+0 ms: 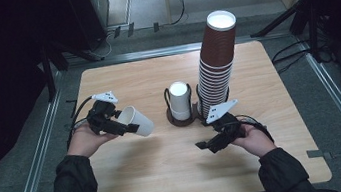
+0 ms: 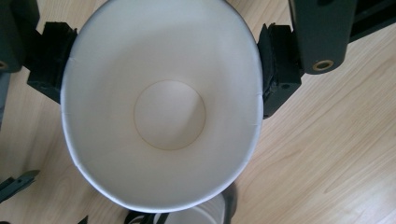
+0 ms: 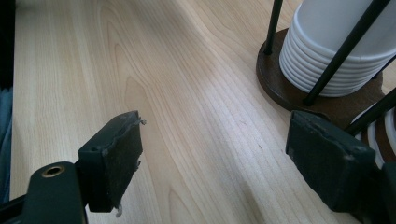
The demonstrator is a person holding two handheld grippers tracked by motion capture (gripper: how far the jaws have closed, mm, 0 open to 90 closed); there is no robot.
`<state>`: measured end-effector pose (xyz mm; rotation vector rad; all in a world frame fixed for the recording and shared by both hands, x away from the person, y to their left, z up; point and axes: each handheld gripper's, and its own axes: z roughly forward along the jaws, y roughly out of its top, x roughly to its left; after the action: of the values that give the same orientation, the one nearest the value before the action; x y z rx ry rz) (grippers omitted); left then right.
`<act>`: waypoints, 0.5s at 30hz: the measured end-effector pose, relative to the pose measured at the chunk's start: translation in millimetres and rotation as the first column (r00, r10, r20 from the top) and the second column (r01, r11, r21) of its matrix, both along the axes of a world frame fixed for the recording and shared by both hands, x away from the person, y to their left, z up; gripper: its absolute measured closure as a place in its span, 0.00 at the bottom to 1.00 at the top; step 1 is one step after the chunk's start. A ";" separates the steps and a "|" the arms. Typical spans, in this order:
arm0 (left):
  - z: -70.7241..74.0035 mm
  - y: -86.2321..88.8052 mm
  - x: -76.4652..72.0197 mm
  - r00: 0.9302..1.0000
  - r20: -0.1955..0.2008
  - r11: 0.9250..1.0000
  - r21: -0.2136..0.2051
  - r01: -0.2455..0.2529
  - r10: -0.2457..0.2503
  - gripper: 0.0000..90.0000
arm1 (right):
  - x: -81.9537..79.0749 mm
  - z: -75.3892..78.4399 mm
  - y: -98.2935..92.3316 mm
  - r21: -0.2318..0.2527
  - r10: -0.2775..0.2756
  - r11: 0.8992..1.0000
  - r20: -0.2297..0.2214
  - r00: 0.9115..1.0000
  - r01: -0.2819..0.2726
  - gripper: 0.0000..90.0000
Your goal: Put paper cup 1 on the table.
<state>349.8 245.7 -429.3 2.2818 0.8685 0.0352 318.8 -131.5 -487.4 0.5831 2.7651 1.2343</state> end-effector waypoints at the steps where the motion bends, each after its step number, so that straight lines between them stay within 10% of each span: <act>1: 0.0 0.0 0.0 1.000 0.000 1.000 0.000 0.000 0.000 0.27 | 0.0 0.0 0.0 0.000 0.000 1.000 0.000 1.000 0.000 0.21; 15: -5.7 22.8 15.7 0.996 -0.031 0.992 0.096 -0.079 0.083 0.26 | 1.2 -2.5 1.8 -0.015 0.011 1.000 -0.020 1.000 -0.011 0.21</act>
<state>365.5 268.5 -435.0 2.3401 0.9968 0.0748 320.0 -129.7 -490.0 0.5832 2.7950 1.2146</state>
